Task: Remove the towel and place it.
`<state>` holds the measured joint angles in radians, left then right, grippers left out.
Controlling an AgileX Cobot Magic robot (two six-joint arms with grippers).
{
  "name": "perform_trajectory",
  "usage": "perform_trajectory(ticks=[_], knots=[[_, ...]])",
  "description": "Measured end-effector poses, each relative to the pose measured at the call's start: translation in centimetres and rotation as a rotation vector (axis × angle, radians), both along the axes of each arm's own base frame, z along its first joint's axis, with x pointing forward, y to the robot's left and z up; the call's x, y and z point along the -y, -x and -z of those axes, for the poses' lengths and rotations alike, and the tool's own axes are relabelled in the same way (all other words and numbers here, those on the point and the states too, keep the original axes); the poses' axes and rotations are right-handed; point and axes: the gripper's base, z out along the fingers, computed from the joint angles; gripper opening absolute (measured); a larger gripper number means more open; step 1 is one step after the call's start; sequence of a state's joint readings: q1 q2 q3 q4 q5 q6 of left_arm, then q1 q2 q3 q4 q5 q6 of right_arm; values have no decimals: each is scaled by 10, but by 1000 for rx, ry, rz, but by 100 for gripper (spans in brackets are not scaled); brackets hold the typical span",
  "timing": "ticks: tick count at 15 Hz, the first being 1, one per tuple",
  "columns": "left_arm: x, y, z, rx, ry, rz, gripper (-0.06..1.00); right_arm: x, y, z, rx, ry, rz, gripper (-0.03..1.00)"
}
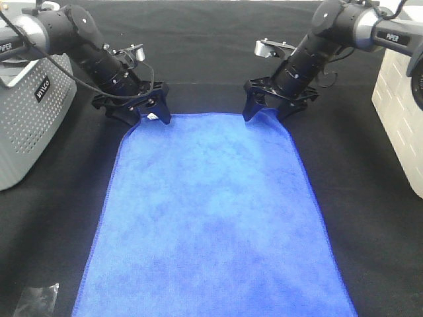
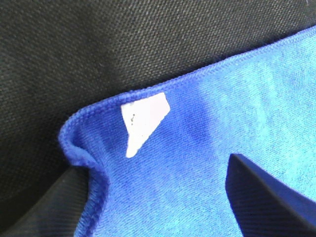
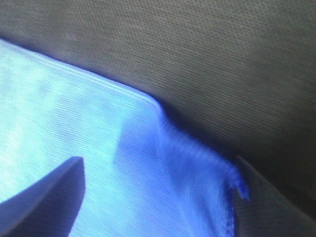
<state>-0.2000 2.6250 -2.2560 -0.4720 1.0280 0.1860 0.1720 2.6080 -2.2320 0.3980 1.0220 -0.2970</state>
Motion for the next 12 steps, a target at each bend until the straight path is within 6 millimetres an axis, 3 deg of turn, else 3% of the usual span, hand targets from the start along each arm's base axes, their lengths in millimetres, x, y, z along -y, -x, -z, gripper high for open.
perform_trajectory(ticks=[2, 4, 5, 8, 9, 12], knots=[[0, 0, 0, 0, 0, 0, 71, -5, 0, 1, 17, 16, -12, 72], [-1, -1, 2, 8, -18, 2, 62, -4, -1, 2, 27, 39, -17, 63], [-2, -1, 2, 15, -29, 4, 54, -2, -1, 3, 37, 62, -21, 53], [-4, -3, 7, 35, -46, 2, 9, 1, -3, 7, 59, 103, -28, 10], [-4, -4, 8, 43, -52, 14, 2, 2, -4, 7, 62, 107, -29, 1], [-3, -4, 8, 66, -80, 47, 0, 2, -4, 7, 69, 115, -31, 0]])
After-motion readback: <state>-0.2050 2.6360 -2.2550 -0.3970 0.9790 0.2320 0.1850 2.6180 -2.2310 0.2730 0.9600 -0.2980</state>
